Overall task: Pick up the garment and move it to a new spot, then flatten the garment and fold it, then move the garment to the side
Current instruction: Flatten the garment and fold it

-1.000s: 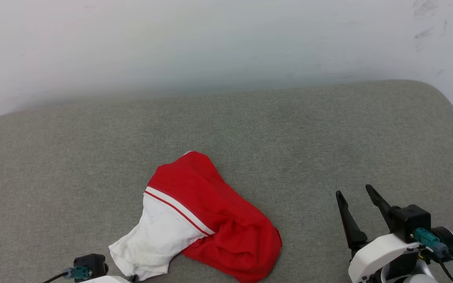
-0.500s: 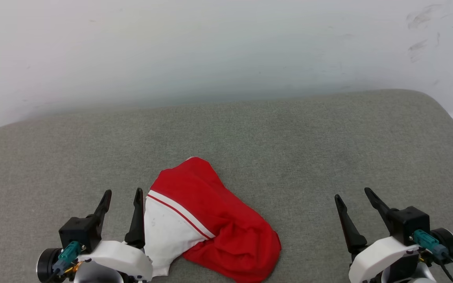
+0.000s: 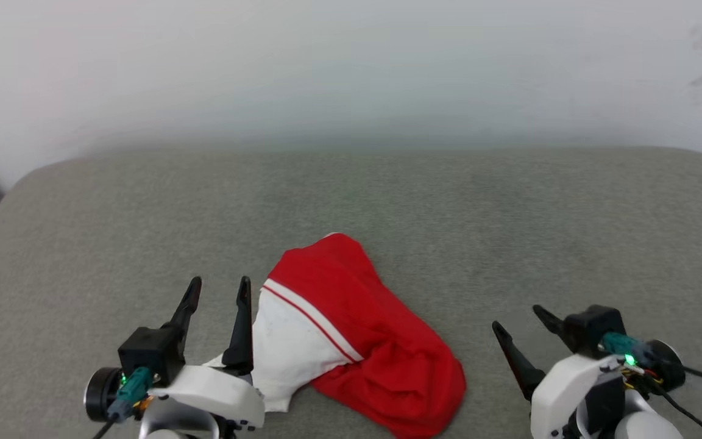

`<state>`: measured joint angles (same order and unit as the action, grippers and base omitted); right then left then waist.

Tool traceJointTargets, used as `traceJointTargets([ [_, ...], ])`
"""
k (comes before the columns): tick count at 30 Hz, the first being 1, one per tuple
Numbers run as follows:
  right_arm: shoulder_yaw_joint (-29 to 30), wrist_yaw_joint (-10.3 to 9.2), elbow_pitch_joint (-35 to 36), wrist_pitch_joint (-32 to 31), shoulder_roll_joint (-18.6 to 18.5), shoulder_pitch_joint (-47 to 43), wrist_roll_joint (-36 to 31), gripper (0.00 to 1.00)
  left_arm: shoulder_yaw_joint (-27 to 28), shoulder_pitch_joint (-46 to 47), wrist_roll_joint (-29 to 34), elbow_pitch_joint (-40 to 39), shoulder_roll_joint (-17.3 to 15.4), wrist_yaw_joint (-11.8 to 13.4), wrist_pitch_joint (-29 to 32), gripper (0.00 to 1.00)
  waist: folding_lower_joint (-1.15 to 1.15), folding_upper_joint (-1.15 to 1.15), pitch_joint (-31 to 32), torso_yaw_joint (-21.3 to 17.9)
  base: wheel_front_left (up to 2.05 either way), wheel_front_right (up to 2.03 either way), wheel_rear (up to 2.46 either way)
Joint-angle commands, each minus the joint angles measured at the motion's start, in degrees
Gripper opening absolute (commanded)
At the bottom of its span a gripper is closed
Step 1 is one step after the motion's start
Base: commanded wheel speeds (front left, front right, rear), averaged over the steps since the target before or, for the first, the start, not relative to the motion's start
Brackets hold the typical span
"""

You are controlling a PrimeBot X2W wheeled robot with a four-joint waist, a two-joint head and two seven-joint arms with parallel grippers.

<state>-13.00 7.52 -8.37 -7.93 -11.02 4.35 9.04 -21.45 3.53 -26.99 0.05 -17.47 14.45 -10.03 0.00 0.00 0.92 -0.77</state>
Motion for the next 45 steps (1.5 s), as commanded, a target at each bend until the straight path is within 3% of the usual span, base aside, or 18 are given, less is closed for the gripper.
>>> traceJointTargets([
  [1,-1.9,-0.06,-0.8,-1.9,-0.9,2.1,2.5,1.00,-0.3,1.4,0.2,0.0,0.3,-0.4,-0.1,1.00,0.00,0.00,-1.6,3.2,0.00,0.00,0.00],
  [14,-24.8,-0.06,-4.3,-19.1,-10.4,21.6,16.7,1.00,-3.3,8.8,0.8,4.0,3.3,-3.2,-1.5,1.00,0.00,0.00,-9.7,12.5,0.00,0.00,0.00],
  [22,-38.8,-0.07,-8.6,-21.4,-13.0,31.5,22.9,1.00,-4.5,11.1,0.8,7.0,5.1,-4.4,-2.8,1.00,0.00,0.00,-12.1,14.1,0.00,0.00,0.00],
  [23,-39.9,-0.07,-9.5,-21.3,-13.2,32.4,23.7,0.78,-4.6,11.2,0.7,7.4,5.3,-4.5,-2.9,1.00,0.00,0.00,-12.1,14.1,0.00,0.00,0.00],
  [25,-41.8,-0.07,-10.5,-20.2,-13.4,33.9,25.3,0.12,-4.8,11.3,0.5,8.2,5.5,-4.8,-3.1,1.00,0.00,0.00,-11.9,14.2,0.00,0.00,0.00],
  [26,-42.3,-0.07,-11.0,-19.6,-13.5,34.5,26.0,0.00,-4.7,11.3,0.5,8.6,5.5,-4.7,-3.2,1.00,0.00,0.00,-11.7,14.2,0.00,0.00,0.00],
  [34,-41.3,-0.07,-11.9,-15.0,-14.3,36.7,28.6,0.00,-4.0,9.5,-0.1,9.6,4.4,-4.2,-3.3,1.00,0.00,0.00,-9.7,11.5,0.00,0.00,0.00],
  [45,-21.8,-0.06,-15.5,-8.3,-12.5,19.2,34.7,0.00,-3.1,6.2,-1.3,8.8,2.8,-2.8,-2.0,1.00,0.00,0.00,-6.1,5.2,0.00,0.00,0.00],
])
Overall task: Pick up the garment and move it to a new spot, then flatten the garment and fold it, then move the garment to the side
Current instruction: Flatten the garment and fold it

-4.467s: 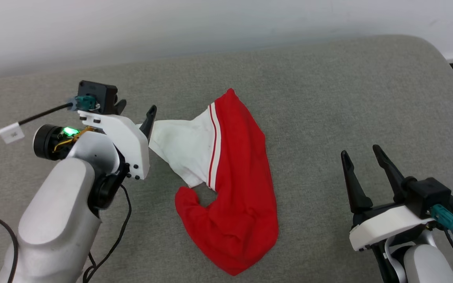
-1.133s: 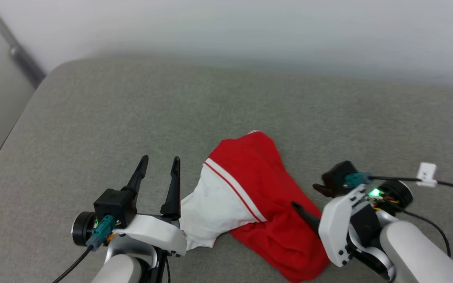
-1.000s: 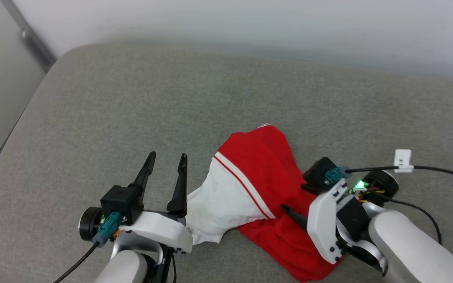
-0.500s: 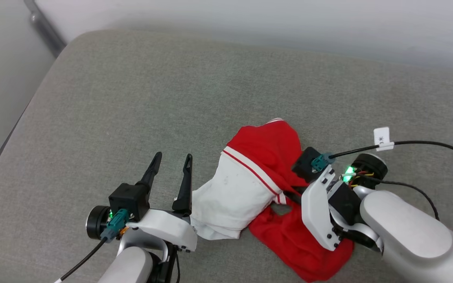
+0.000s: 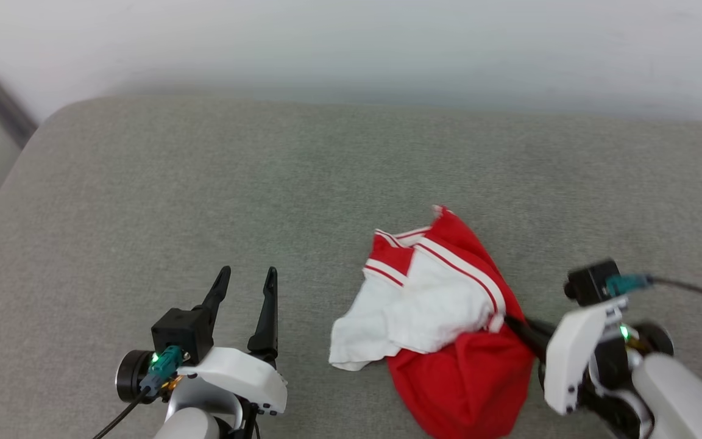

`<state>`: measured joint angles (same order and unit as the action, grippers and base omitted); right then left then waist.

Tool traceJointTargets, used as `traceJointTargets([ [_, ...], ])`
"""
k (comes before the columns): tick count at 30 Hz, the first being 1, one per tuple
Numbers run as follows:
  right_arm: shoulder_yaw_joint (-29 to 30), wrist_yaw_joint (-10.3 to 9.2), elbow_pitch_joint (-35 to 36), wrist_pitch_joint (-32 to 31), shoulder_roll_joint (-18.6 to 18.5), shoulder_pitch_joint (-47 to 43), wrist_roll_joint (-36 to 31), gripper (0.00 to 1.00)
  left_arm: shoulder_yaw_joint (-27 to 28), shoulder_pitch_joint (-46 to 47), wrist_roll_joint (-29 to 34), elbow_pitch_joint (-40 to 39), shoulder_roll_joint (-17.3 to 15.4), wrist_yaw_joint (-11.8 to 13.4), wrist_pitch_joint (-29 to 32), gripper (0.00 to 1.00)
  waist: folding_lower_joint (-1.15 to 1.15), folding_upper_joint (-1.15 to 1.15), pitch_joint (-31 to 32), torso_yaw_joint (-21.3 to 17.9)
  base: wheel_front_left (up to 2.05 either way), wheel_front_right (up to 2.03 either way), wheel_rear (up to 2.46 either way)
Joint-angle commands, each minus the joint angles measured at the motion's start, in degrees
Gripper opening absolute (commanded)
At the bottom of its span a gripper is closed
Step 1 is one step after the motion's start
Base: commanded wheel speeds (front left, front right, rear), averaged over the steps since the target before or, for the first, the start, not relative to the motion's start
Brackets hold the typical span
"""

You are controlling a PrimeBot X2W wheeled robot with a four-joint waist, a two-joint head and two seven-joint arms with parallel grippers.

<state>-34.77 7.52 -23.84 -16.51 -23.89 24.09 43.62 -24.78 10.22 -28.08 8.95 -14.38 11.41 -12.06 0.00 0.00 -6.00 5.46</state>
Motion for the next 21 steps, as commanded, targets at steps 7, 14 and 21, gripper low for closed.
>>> traceJointTargets([
  [7,7.1,-0.08,-4.7,3.6,4.1,-10.8,-4.1,1.00,0.4,-2.1,-0.7,-1.2,-1.0,1.1,1.1,1.00,0.00,0.00,1.9,-3.5,0.00,0.00,0.00],
  [14,11.3,-0.06,0.2,6.0,4.5,-12.6,-12.8,1.00,0.7,-3.7,-1.2,-2.2,-2.1,1.8,1.8,1.00,0.00,0.00,3.3,-4.7,0.00,0.00,0.00],
  [21,11.1,-0.06,13.5,-3.2,2.5,-11.5,-17.1,1.00,0.5,-4.3,-1.2,-3.0,-2.4,2.6,2.6,1.00,0.00,0.00,3.7,-4.8,0.00,0.00,0.00],
])
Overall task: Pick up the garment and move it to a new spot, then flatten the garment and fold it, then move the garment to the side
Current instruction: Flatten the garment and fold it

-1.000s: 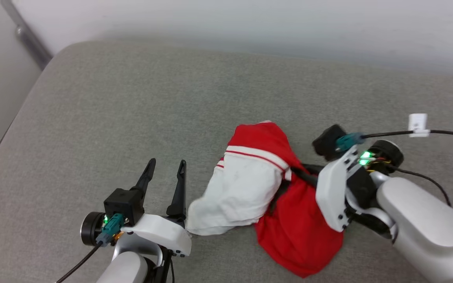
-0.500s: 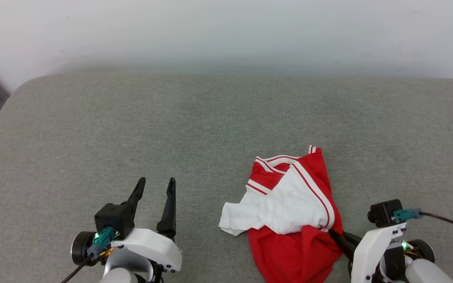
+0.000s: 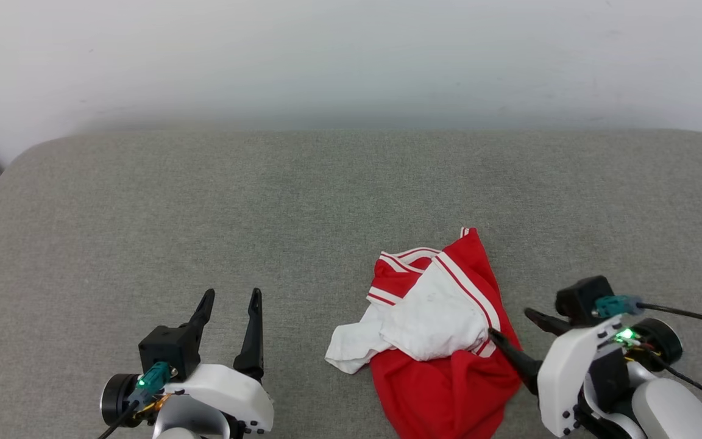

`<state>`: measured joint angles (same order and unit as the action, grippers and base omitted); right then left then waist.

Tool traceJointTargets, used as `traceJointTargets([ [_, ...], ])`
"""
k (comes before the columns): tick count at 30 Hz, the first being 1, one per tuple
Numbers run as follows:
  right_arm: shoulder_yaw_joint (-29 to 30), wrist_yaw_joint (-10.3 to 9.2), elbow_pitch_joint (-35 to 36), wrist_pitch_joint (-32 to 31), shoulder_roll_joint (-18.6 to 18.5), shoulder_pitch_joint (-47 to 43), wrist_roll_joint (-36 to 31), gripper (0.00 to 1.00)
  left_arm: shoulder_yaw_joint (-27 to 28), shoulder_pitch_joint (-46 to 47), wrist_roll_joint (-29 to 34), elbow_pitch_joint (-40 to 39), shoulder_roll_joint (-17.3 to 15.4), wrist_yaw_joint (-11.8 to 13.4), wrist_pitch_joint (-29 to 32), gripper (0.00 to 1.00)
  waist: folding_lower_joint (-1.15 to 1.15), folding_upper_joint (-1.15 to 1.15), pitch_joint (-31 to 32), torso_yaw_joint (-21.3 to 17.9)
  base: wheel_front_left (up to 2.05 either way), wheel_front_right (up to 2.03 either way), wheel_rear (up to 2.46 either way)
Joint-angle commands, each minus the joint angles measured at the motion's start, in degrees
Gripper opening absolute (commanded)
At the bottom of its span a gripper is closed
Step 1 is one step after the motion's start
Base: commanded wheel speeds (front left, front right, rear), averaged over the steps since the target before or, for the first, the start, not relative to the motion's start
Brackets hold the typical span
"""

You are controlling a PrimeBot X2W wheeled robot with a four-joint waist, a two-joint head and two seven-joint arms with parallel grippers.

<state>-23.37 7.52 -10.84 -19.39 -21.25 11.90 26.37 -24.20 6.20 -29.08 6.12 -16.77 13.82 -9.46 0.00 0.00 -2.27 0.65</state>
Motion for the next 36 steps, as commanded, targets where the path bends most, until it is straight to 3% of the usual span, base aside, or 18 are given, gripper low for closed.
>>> traceJointTargets([
  [1,-1.1,-0.05,2.1,-2.2,-0.2,1.3,0.4,1.00,-0.2,-0.2,-0.2,-0.3,0.0,0.2,0.1,1.00,0.00,0.00,-0.2,0.2,0.00,0.00,0.00],
  [8,-11.6,-0.07,6.7,-13.3,-2.6,8.7,0.4,1.00,-0.7,2.3,0.2,-0.8,0.3,-0.1,0.3,1.00,0.00,0.00,-3.8,1.6,0.00,0.00,0.00],
  [16,-23.5,-0.07,1.4,-14.9,-4.2,17.6,3.3,1.00,-1.7,5.6,0.8,0.5,1.2,-0.9,-0.3,1.00,0.00,0.00,-6.9,3.3,0.00,0.00,0.00],
  [17,-24.0,-0.07,0.7,-14.9,-4.2,18.1,3.9,0.86,-1.8,5.7,0.9,0.7,1.3,-0.9,-0.5,1.00,0.00,0.00,-7.0,3.4,0.00,0.00,0.00],
  [18,-24.6,-0.07,0.2,-14.6,-4.4,18.7,4.4,0.45,-1.8,5.8,0.7,0.9,1.5,-0.9,-0.6,1.00,0.00,0.00,-7.0,3.5,0.00,0.00,0.00],
  [19,-24.9,-0.06,0.0,-14.1,-4.4,19.1,4.9,0.45,-1.9,5.8,0.6,1.1,1.6,-1.0,-0.8,1.00,0.00,0.00,-7.1,3.5,0.00,0.00,0.00],
  [20,-25.0,-0.07,-0.1,-13.6,-4.6,19.5,5.3,0.00,-1.9,5.7,0.5,1.3,1.6,-1.0,-0.9,1.00,0.00,0.00,-7.1,3.5,0.00,0.00,0.00],
  [27,-19.6,-0.07,1.1,-8.9,-5.3,19.9,7.4,0.00,-1.5,4.7,-0.1,2.3,1.4,-0.7,-1.5,1.00,0.00,0.00,-6.1,2.1,0.00,0.00,0.00],
  [36,1.4,-0.06,-4.0,-0.6,-2.7,7.6,16.0,0.00,-2.0,3.5,-0.5,2.3,1.0,-0.6,-1.1,1.00,0.00,0.00,-4.0,-0.1,0.00,0.00,0.00],
])
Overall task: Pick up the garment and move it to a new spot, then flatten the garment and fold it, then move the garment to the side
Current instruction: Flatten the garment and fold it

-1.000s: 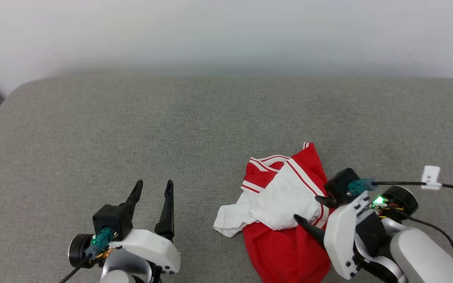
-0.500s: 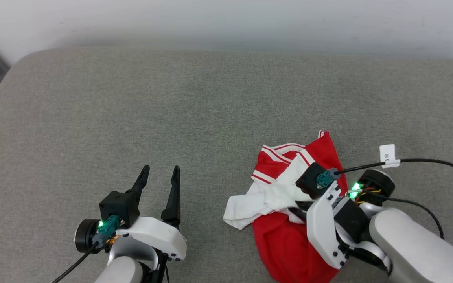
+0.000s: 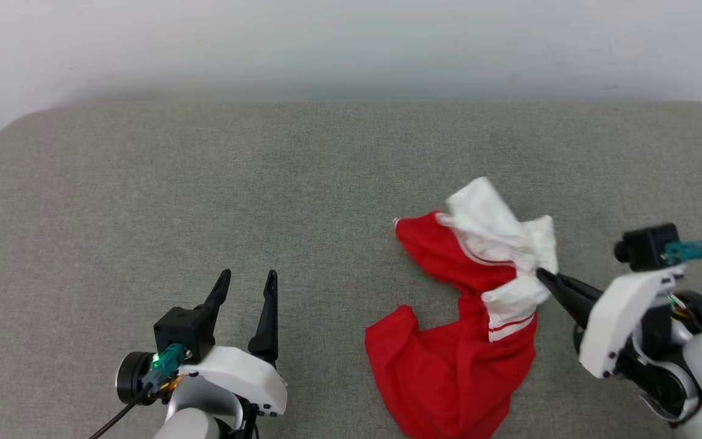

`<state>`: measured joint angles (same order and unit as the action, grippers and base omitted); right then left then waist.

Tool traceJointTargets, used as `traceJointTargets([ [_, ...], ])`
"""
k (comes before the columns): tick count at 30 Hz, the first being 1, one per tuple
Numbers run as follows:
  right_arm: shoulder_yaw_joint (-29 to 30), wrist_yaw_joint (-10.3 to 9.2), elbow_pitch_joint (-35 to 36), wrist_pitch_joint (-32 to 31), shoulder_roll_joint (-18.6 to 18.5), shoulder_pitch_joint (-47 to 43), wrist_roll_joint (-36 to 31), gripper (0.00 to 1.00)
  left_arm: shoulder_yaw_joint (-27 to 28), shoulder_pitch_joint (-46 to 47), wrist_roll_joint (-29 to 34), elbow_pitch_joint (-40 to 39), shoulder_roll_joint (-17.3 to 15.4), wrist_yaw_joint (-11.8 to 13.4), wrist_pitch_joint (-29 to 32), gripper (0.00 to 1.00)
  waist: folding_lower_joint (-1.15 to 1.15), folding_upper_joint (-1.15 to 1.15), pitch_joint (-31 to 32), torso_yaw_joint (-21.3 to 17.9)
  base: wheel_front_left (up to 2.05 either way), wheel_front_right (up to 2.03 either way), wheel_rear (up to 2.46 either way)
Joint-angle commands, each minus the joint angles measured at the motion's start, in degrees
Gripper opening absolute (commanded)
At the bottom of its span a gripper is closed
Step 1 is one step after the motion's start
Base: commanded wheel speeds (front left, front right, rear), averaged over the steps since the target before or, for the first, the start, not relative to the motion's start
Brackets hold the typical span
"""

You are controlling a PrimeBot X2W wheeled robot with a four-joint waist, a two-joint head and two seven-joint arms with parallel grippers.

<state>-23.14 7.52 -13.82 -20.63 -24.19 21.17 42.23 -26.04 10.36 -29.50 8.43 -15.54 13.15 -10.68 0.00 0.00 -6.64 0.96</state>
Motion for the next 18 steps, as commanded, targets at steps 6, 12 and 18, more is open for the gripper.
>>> traceJointTargets([
  [6,11.7,-0.04,-11.3,5.7,3.2,-9.0,-0.4,0.42,-0.5,-0.9,-0.1,-0.5,-0.6,0.3,0.7,1.00,0.00,0.00,0.7,-1.4,0.00,0.00,0.00],
  [12,13.2,-0.04,-15.1,9.6,5.8,-11.0,-3.6,1.00,-0.4,-1.7,-0.5,-0.7,-1.0,0.4,0.9,1.00,0.00,0.00,1.3,-2.1,0.00,0.00,0.00],
  [18,16.2,-0.04,-13.9,15.3,6.6,-13.6,-11.6,1.00,-0.2,-3.2,-0.9,-1.1,-1.6,1.2,1.1,1.00,0.00,0.00,3.0,-2.8,0.00,0.00,0.00],
])
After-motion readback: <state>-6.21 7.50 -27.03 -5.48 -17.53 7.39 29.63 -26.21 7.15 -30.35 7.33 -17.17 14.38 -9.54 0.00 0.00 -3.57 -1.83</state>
